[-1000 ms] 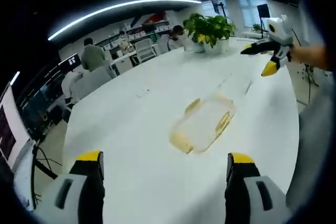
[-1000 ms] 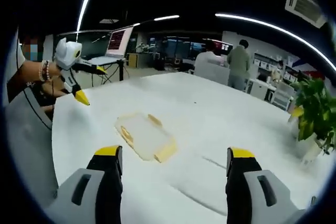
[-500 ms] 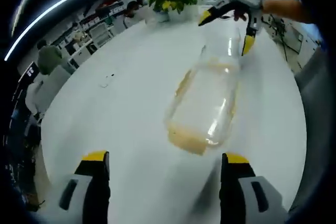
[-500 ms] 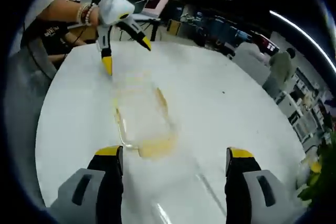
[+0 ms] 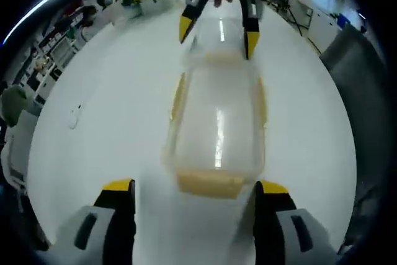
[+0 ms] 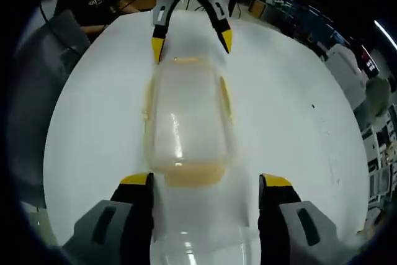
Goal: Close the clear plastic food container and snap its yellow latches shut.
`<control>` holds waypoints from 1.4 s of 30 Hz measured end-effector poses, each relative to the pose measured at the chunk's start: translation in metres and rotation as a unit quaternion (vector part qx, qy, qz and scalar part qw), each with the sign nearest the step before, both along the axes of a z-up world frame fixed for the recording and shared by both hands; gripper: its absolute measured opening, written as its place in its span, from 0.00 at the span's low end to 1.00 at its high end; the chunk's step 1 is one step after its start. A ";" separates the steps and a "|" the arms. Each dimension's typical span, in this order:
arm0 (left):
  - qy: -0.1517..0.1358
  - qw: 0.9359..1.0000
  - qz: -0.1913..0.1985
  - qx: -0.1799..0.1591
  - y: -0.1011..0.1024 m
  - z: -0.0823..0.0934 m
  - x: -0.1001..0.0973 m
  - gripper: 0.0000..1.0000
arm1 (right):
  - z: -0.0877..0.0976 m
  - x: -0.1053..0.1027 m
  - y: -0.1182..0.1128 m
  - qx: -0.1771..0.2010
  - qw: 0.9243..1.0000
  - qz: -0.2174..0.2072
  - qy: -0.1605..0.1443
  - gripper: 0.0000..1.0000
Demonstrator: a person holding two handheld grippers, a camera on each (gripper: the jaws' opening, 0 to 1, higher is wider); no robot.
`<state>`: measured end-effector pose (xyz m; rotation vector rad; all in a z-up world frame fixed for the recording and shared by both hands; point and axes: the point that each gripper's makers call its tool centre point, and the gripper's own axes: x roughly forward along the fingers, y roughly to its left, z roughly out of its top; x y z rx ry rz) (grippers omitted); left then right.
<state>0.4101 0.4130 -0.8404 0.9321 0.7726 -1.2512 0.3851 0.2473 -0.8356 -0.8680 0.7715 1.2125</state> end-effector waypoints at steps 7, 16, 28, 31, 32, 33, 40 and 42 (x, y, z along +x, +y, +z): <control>0.042 0.999 0.004 0.004 -0.001 -0.006 -0.003 0.64 | -0.012 -0.001 0.003 -0.015 0.999 0.011 0.027 0.59; 0.066 0.998 -0.013 -0.003 -0.006 -0.008 -0.011 0.59 | -0.011 -0.010 0.010 -0.007 0.997 0.026 0.070 0.45; 0.068 0.997 -0.034 0.001 -0.005 -0.005 -0.015 0.47 | -0.012 -0.010 0.008 -0.003 0.997 0.028 0.072 0.43; 0.072 0.996 -0.042 0.011 -0.001 -0.005 -0.017 0.34 | -0.011 -0.010 0.008 -0.018 0.996 0.035 0.074 0.41; 0.072 0.997 -0.040 0.011 -0.001 -0.005 -0.018 0.34 | -0.012 -0.009 0.008 -0.021 0.996 0.036 0.074 0.40; 0.071 0.997 -0.041 0.012 -0.001 -0.004 -0.018 0.34 | -0.011 -0.008 0.008 -0.024 0.996 0.033 0.074 0.38; 0.077 0.997 -0.025 0.017 -0.001 -0.004 -0.022 0.34 | -0.012 -0.009 0.008 -0.037 0.996 0.037 0.075 0.37; 0.079 0.996 -0.023 0.018 0.000 -0.004 -0.023 0.34 | -0.012 -0.009 0.008 -0.040 0.996 0.038 0.074 0.36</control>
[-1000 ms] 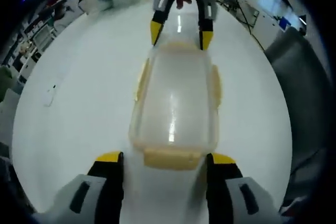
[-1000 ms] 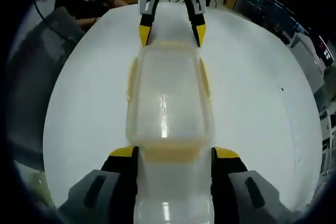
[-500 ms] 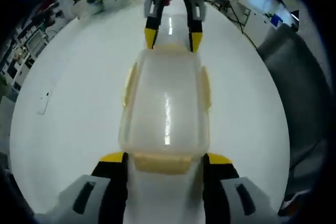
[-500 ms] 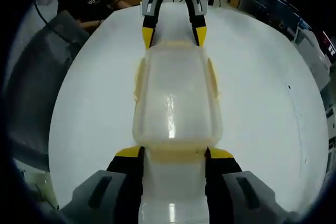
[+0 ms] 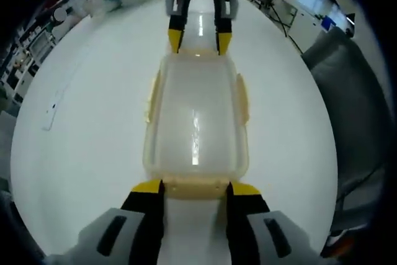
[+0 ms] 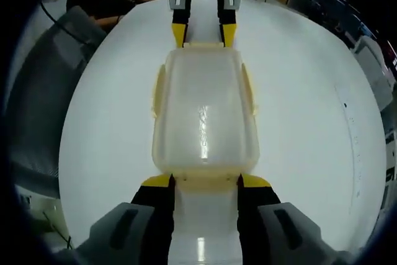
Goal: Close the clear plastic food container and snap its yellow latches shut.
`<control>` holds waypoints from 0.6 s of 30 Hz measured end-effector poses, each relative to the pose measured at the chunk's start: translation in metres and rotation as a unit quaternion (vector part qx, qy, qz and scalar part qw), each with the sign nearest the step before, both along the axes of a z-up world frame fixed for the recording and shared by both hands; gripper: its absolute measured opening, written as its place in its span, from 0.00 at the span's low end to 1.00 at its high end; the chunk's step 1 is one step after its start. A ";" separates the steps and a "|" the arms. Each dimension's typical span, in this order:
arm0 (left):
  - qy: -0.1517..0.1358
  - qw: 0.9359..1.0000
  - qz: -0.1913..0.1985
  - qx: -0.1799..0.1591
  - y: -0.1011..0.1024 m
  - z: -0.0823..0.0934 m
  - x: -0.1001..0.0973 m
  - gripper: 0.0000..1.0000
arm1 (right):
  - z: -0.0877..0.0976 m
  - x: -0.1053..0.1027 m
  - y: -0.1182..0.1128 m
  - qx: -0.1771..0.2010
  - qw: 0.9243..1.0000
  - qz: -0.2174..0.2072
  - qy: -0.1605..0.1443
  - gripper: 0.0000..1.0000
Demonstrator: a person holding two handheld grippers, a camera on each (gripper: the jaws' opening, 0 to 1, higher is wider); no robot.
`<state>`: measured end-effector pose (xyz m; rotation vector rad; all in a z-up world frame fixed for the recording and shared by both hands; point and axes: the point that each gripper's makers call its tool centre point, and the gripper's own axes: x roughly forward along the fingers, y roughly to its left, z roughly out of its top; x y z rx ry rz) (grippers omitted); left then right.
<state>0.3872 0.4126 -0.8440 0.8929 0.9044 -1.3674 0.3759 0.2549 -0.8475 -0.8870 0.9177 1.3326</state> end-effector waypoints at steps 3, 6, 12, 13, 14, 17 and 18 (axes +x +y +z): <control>0.003 1.000 -0.001 0.003 0.000 0.000 -0.003 0.34 | 0.000 -0.002 0.001 -0.006 1.000 0.000 0.000 0.36; -0.001 1.000 -0.004 0.003 0.001 0.000 -0.003 0.34 | 0.000 -0.005 0.000 -0.010 1.000 -0.006 0.000 0.36; 0.003 1.000 -0.008 0.007 0.000 0.000 -0.010 0.34 | -0.001 -0.012 0.000 -0.004 1.000 -0.004 0.000 0.36; 0.006 1.000 -0.008 0.005 0.000 0.001 -0.012 0.34 | 0.000 -0.014 0.000 -0.006 1.000 -0.003 0.003 0.37; 0.009 1.000 -0.007 0.003 0.000 0.001 -0.013 0.34 | 0.000 -0.015 0.000 -0.006 1.000 -0.003 0.004 0.37; 0.020 1.000 -0.008 0.001 -0.001 0.003 -0.020 0.34 | 0.002 -0.022 -0.001 -0.005 1.000 0.003 0.008 0.37; 0.021 1.000 -0.008 0.002 -0.001 0.004 -0.022 0.34 | 0.004 -0.023 -0.001 -0.004 1.000 0.003 0.008 0.37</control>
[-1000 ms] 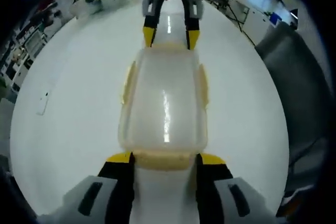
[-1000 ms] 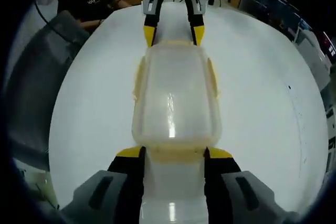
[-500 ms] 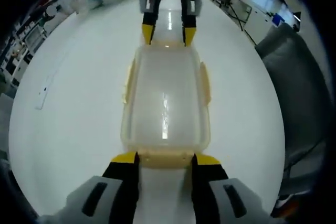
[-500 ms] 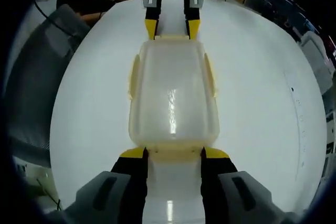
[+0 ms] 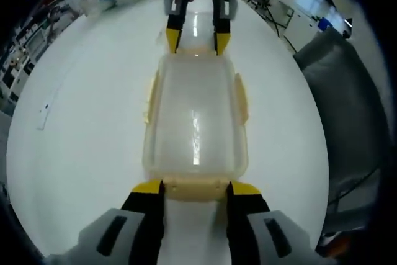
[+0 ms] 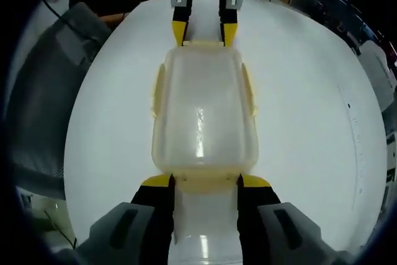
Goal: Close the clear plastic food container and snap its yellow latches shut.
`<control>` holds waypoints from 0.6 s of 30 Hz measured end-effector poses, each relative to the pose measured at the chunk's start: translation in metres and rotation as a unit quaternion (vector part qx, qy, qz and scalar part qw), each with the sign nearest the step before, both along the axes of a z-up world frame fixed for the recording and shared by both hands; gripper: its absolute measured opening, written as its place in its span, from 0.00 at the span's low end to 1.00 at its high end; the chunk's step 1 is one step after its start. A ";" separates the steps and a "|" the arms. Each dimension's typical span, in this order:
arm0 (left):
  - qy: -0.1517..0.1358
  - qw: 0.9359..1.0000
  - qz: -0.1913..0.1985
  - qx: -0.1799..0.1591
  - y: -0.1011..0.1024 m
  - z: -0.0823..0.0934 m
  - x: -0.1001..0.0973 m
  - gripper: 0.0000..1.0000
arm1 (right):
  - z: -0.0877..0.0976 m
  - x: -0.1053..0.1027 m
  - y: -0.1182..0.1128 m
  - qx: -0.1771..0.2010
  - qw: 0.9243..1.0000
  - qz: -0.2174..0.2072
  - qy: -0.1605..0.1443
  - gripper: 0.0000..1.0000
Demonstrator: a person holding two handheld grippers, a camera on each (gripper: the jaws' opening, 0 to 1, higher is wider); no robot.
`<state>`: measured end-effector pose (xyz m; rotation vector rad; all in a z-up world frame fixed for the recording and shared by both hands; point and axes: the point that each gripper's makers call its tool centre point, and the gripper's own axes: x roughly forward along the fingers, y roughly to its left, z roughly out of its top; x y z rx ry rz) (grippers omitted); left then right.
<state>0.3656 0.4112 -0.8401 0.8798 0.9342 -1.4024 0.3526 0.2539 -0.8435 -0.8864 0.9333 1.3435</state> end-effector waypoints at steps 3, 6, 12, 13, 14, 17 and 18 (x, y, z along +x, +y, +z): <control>-0.007 1.000 -0.002 0.004 0.001 0.006 -0.004 0.34 | 0.009 -0.003 0.001 0.007 1.000 0.002 -0.005 0.37; -0.010 1.000 0.001 0.000 0.001 0.015 -0.007 0.34 | 0.017 -0.005 0.001 0.009 1.000 0.005 -0.011 0.37; -0.022 1.000 0.008 -0.005 -0.004 0.043 -0.020 0.34 | 0.050 -0.017 -0.004 0.015 0.999 0.018 -0.038 0.37; -0.028 1.000 0.007 -0.007 -0.005 0.047 -0.021 0.34 | 0.054 -0.019 -0.005 0.015 0.999 0.017 -0.041 0.37; -0.036 0.999 0.005 -0.007 -0.008 0.053 -0.022 0.34 | 0.061 -0.021 -0.007 0.017 0.999 0.016 -0.047 0.37; -0.045 0.999 0.005 -0.009 -0.017 0.066 -0.025 0.34 | 0.073 -0.026 -0.015 0.020 0.998 0.016 -0.063 0.37; -0.050 0.999 0.003 -0.008 -0.022 0.070 -0.025 0.34 | 0.078 -0.027 -0.020 0.022 0.997 0.016 -0.068 0.37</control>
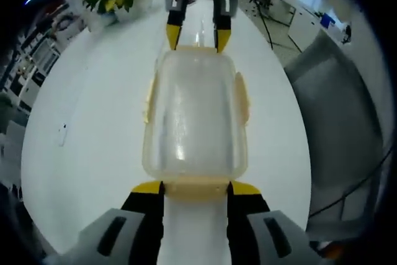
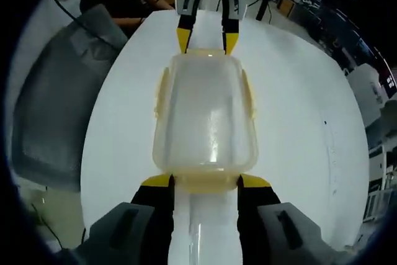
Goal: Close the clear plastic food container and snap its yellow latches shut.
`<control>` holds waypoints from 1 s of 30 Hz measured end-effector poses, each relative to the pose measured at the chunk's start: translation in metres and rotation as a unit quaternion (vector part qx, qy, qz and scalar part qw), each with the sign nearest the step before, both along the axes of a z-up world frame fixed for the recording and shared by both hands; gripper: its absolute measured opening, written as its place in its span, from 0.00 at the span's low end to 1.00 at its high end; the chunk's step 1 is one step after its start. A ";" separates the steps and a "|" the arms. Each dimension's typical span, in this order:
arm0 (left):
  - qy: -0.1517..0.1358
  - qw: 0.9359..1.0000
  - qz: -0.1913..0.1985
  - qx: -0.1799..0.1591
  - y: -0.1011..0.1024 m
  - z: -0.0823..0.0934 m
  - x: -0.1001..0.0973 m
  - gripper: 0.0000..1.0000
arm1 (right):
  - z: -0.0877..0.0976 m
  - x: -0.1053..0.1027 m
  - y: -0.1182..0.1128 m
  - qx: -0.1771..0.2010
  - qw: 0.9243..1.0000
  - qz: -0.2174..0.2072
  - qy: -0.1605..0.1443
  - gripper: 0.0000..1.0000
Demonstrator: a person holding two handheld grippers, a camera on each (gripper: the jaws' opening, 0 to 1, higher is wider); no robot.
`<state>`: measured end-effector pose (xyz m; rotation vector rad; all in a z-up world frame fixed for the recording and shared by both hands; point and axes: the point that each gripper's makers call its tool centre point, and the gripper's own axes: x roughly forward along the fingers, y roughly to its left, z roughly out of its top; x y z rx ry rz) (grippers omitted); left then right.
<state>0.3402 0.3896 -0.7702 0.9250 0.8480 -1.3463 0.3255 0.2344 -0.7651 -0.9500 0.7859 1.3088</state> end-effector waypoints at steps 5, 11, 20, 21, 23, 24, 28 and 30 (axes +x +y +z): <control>-0.018 1.000 -0.002 0.003 -0.026 0.013 0.002 0.34 | 0.014 0.001 -0.025 0.001 1.000 0.001 -0.015 0.37; -0.027 1.000 0.000 -0.002 -0.071 0.023 0.008 0.34 | 0.026 0.007 -0.070 -0.003 1.000 0.001 -0.025 0.37; -0.028 1.000 -0.001 0.007 -0.142 0.021 0.021 0.34 | 0.025 0.021 -0.141 0.001 1.000 0.002 -0.031 0.37; -0.029 1.000 -0.003 0.009 -0.148 0.021 0.022 0.34 | 0.024 0.023 -0.147 0.003 1.000 0.000 -0.029 0.37; -0.028 1.000 -0.003 0.011 -0.161 0.021 0.026 0.34 | 0.022 0.027 -0.163 0.002 1.000 -0.002 -0.028 0.37; -0.027 1.000 -0.004 0.012 -0.167 0.020 0.028 0.34 | 0.020 0.029 -0.169 0.003 1.000 -0.002 -0.026 0.37; -0.028 0.999 -0.009 0.023 -0.193 0.015 0.034 0.34 | 0.018 0.038 -0.195 0.006 1.000 -0.005 -0.024 0.37; -0.018 1.000 -0.007 0.023 -0.205 0.011 0.034 0.34 | 0.015 0.039 -0.208 0.012 1.000 -0.004 -0.021 0.37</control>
